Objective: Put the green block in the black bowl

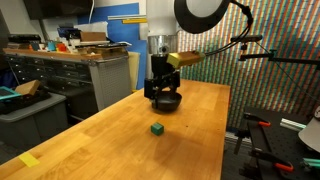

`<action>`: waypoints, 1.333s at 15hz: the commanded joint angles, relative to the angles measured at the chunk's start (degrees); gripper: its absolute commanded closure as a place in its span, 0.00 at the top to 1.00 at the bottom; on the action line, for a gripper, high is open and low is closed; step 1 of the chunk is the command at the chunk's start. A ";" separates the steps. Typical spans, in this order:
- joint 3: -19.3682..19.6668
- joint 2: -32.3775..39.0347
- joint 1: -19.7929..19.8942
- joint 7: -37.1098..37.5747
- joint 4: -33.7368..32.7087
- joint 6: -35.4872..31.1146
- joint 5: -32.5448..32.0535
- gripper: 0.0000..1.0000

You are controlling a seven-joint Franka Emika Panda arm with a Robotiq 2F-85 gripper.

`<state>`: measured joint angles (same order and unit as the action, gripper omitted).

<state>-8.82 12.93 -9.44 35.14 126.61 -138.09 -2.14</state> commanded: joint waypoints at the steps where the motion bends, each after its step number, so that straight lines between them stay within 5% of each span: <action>1: 2.28 2.10 -2.07 1.22 -0.69 -2.74 -1.59 1.00; 20: 7.65 13.00 -6.03 1.30 -5.00 -9.73 -2.67 1.00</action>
<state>-2.88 23.87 -13.65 35.29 123.64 -146.79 -4.32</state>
